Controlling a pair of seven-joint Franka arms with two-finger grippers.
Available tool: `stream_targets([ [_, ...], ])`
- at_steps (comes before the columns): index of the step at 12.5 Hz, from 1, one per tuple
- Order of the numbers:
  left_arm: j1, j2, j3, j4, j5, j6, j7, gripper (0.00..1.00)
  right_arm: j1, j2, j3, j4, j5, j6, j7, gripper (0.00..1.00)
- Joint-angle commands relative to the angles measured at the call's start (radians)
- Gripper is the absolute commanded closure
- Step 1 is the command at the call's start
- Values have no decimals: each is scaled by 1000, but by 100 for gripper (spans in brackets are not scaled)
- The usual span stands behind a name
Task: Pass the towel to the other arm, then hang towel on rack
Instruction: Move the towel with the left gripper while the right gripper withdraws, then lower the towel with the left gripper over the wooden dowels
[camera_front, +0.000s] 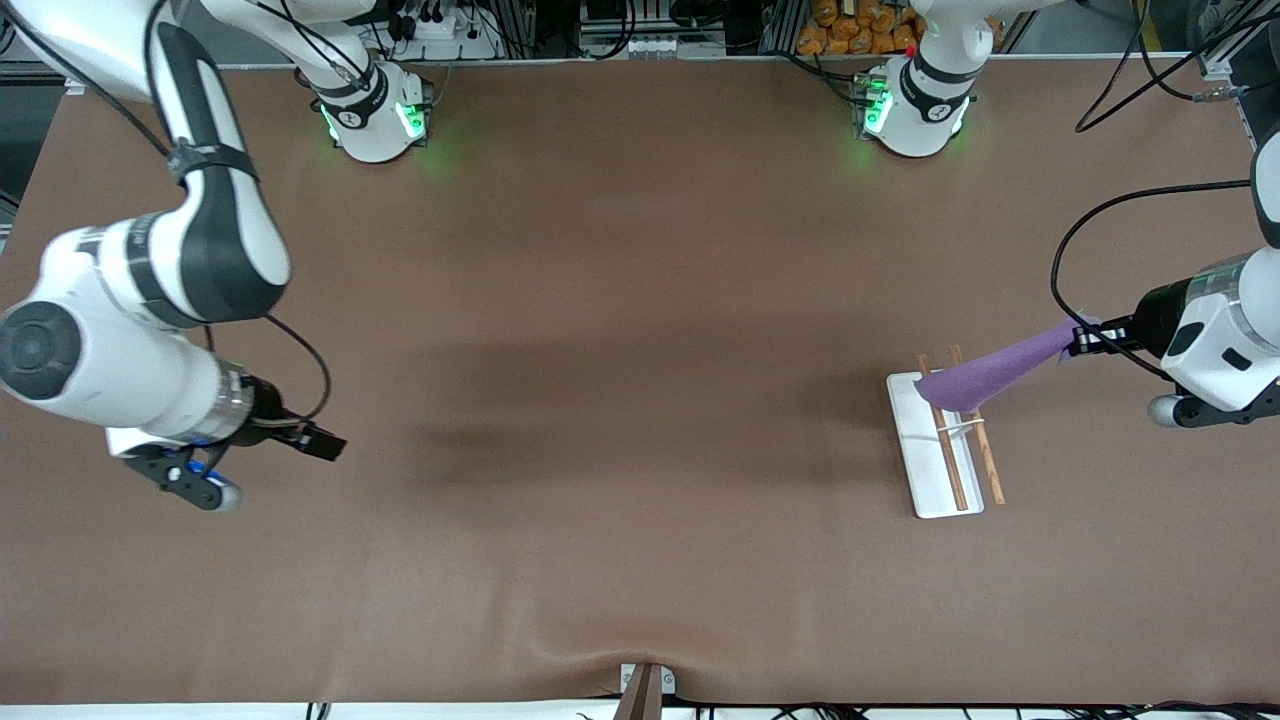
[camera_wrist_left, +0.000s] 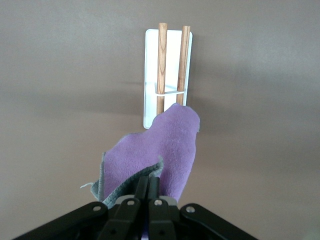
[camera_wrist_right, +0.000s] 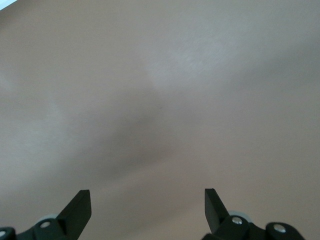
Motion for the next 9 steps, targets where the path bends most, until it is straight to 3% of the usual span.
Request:
stream_targets([
  [1, 1, -17, -5, -9, 23, -11, 5, 100, -55, -59, 20, -30, -23, -22, -113, 0],
  [4, 1, -17, -3, -9, 24, -11, 3, 100, -117, -134, 20, -69, -46, -21, -276, 0],
  [9, 7, -19, -2, -12, 23, -11, 6, 100, -111, -378, 23, -313, -46, -10, -303, 0],
])
